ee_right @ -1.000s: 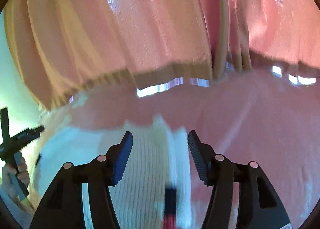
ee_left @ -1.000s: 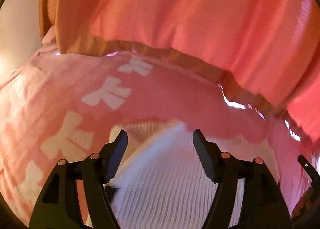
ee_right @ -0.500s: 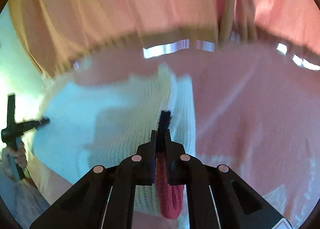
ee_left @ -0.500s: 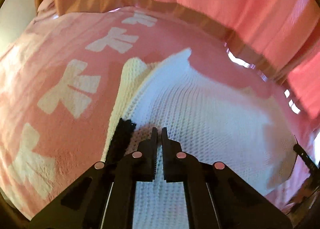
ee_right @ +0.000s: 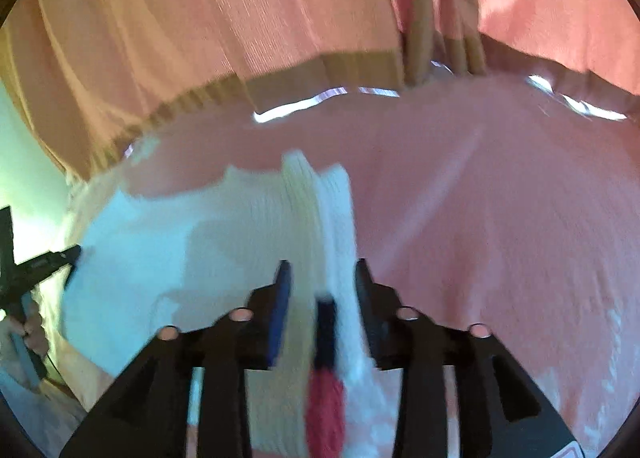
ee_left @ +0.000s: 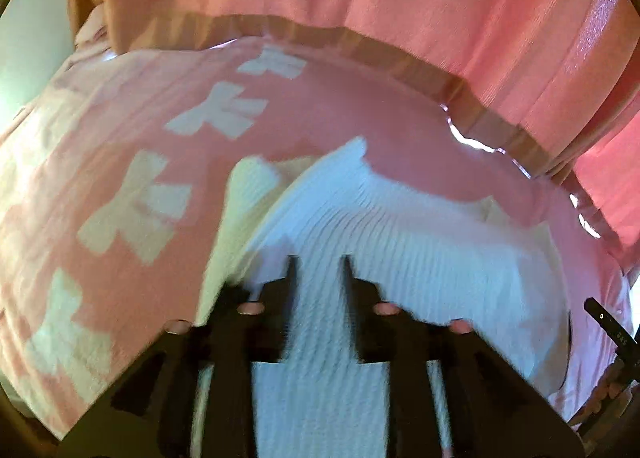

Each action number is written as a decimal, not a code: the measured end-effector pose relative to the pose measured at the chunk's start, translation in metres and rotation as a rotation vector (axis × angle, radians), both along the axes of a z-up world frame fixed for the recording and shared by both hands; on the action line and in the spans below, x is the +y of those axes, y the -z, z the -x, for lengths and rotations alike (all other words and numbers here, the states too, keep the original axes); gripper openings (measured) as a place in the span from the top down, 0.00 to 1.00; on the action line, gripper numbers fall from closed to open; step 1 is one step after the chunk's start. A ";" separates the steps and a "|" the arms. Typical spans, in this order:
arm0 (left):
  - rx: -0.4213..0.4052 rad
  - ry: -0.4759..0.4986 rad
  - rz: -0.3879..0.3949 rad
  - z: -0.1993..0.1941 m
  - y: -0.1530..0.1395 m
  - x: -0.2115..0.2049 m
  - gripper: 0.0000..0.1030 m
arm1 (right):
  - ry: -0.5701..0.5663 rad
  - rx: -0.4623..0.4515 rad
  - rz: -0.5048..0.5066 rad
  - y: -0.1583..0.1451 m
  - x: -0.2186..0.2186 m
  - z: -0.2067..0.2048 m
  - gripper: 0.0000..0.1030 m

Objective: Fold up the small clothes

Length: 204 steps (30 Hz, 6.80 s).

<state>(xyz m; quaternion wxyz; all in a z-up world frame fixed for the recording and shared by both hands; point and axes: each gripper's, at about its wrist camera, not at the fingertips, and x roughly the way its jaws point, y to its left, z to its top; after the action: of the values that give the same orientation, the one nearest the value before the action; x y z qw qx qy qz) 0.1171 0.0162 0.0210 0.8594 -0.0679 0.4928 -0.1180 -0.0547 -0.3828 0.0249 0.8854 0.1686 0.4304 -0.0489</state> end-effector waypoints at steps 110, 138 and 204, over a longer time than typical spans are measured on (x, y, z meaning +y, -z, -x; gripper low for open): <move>-0.010 0.034 -0.184 0.077 0.036 -0.006 0.84 | 0.071 0.200 -0.068 0.053 0.028 0.077 0.76; 0.095 -0.221 0.015 0.023 0.045 0.041 0.53 | 0.032 0.168 -0.213 0.055 0.008 0.005 0.79; -0.108 -0.032 0.250 0.080 -0.057 -0.047 0.19 | -0.169 -0.021 -0.339 0.001 0.066 0.043 0.40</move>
<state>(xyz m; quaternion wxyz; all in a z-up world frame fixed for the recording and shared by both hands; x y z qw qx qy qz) 0.0375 -0.0311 0.0777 0.8713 -0.1758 0.4262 -0.1680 -0.0980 -0.3165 0.0241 0.8497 0.2793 0.4358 0.1006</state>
